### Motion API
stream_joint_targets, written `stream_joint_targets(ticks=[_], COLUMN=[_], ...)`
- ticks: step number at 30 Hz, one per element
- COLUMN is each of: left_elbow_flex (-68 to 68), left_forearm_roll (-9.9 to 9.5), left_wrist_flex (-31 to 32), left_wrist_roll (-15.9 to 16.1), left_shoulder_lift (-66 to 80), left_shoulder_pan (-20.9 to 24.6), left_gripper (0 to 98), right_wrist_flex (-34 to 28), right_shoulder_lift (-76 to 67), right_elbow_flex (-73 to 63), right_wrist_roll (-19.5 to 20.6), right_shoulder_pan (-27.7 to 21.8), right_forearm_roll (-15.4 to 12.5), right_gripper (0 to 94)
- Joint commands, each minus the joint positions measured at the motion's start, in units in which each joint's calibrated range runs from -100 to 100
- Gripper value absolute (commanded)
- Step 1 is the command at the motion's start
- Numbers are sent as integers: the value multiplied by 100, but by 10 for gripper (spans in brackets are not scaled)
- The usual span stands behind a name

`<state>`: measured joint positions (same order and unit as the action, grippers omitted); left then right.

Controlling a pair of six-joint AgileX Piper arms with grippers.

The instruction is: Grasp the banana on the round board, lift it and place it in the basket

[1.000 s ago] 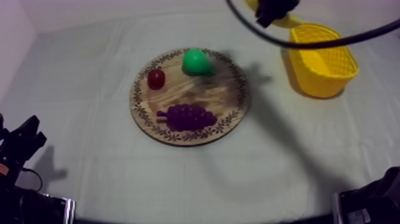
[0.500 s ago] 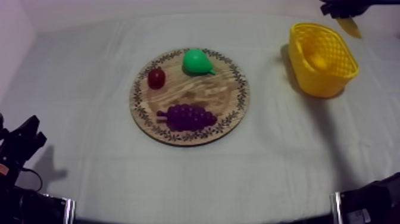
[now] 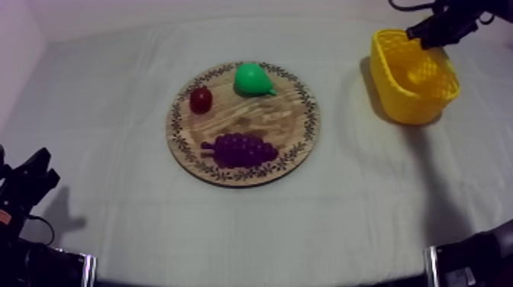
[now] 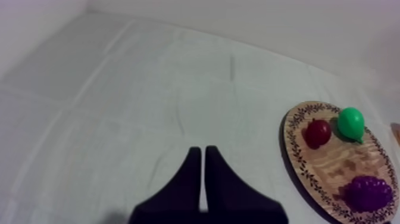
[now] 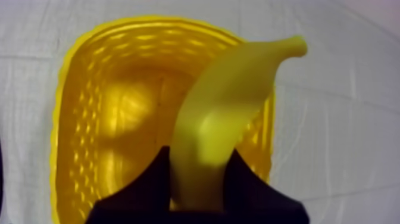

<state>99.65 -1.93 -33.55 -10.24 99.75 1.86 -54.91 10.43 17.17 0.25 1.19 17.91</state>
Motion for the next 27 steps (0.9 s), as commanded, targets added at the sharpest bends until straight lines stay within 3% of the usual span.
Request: stream_joint_targets(ticks=[1, 8, 14, 18, 23, 27], left_elbow_flex=[1, 1, 1, 1, 1, 1], left_forearm_roll=[0, 0, 0, 0, 0, 0], left_wrist_flex=[0, 0, 0, 0, 0, 0], left_wrist_roll=[1, 1, 1, 1, 1, 1], left_shoulder_lift=[0, 0, 0, 0, 0, 0], left_shoulder_pan=[-2, -2, -2, -2, -2, -2], left_gripper=[0, 0, 0, 0, 0, 0], right_wrist_flex=[8, 151, 233, 267, 293, 316], right_shoulder_lift=[217, 669, 772, 696, 387, -144], right_elbow_flex=[-35, -84, -20, 45, 134, 237], right_wrist_roll=[16, 36, -90, -155, -229, -342], right_shoulder_pan=[-15, -68, -83, -87, -95, -122], right_forearm_roll=[-9, -9, -65, -101, -162, -299], right_gripper=[13, 45, 336, 429, 397, 204])
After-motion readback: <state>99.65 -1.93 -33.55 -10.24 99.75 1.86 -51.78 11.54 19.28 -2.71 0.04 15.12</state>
